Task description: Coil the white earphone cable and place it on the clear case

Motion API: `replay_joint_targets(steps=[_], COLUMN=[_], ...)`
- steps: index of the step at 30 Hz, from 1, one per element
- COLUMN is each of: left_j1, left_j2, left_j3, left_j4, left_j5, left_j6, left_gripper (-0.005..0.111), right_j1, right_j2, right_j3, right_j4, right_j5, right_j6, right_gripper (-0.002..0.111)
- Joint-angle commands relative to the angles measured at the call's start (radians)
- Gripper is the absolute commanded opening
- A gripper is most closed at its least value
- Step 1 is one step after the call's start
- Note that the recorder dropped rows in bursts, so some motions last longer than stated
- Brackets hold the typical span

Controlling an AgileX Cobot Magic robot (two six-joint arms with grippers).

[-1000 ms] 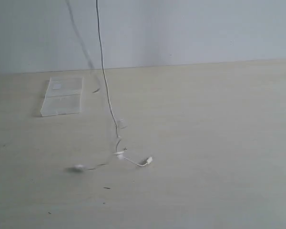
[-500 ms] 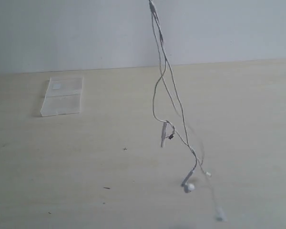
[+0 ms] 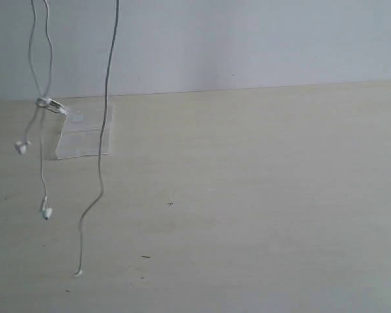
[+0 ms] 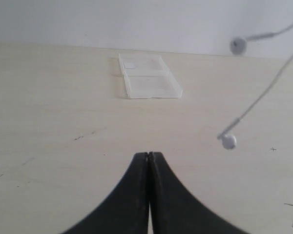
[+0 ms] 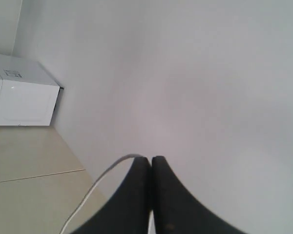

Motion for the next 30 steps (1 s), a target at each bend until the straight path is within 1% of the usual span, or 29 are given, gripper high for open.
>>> replay_joint_targets(steps=[1,15,18,20,23,27,30], left_j1=[0.0,0.0,0.0,0.0,0.0,0.0,0.0], left_j2=[-0.005,-0.005,-0.005,-0.005,-0.005,-0.005,-0.005], left_j3=[0.003,0.003,0.003,0.003,0.003,0.003,0.003], left_j4=[0.007,0.023,0.026,-0.026,-0.208,-0.218,-0.218], left_j5=[-0.004,-0.004,-0.04,-0.109,-0.214,-0.406,-0.522], left_j6=[0.0,0.0,0.023,0.015,0.019,0.019,0.019], left_gripper=[0.0,0.0,0.0,0.0,0.0,0.0,0.0], right_j1=[-0.003,-0.003,-0.003,-0.003,-0.003,-0.003,-0.003], right_j2=[0.002,0.006,0.006,0.006,0.006,0.006,0.006], right_j3=[-0.006,-0.006,-0.006,-0.006,-0.006,-0.006,-0.006], right_j4=[-0.009,-0.009,-0.009,-0.014,-0.024,-0.033,-0.035], right_j5=[0.04,0.063,0.059,0.054,0.05,0.05,0.048], right_j6=[0.025,0.025,0.025,0.025,0.025,0.025,0.025], right_gripper=[0.0,0.0,0.0,0.0,0.0,0.0,0.0])
